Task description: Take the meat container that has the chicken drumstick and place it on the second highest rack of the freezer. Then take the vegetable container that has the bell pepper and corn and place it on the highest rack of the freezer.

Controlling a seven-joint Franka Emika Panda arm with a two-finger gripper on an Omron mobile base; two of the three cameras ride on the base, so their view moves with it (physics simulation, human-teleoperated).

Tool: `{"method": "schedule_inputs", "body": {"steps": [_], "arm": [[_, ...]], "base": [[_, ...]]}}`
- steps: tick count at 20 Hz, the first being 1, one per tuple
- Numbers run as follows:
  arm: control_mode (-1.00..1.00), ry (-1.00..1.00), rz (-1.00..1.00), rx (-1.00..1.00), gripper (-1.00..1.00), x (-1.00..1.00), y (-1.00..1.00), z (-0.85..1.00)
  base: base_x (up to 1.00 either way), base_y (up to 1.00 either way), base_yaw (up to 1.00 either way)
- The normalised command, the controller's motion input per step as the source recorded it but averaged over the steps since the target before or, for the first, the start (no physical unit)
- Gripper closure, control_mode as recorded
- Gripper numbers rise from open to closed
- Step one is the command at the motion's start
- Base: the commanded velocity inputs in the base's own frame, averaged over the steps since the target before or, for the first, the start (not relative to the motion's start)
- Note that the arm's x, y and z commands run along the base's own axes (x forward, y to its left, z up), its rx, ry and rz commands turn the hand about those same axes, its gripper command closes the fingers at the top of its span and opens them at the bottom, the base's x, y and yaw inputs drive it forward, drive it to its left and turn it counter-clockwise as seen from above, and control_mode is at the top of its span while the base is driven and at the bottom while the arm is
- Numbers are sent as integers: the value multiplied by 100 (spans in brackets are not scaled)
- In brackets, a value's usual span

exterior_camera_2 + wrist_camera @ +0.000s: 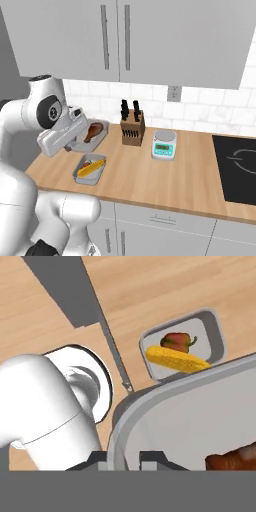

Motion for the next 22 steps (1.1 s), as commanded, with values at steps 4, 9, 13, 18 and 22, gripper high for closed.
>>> {"method": "schedule_inputs", "body": {"steps": [4, 9, 13, 18, 22], "arm": [[-100, -6, 17, -1, 100, -57, -3, 4], [-100, -18, 2, 0, 100, -10, -3, 39], [-100, -7, 1, 0, 100, -18, 0, 47], [-100, 0, 0, 0, 100, -10, 0, 23], [-100, 0, 1, 0, 100, -1, 0, 19]], "base": [[0, 0, 0], [0, 0, 0], [0, 0, 0], [0, 0, 0], [0, 0, 0]]}}
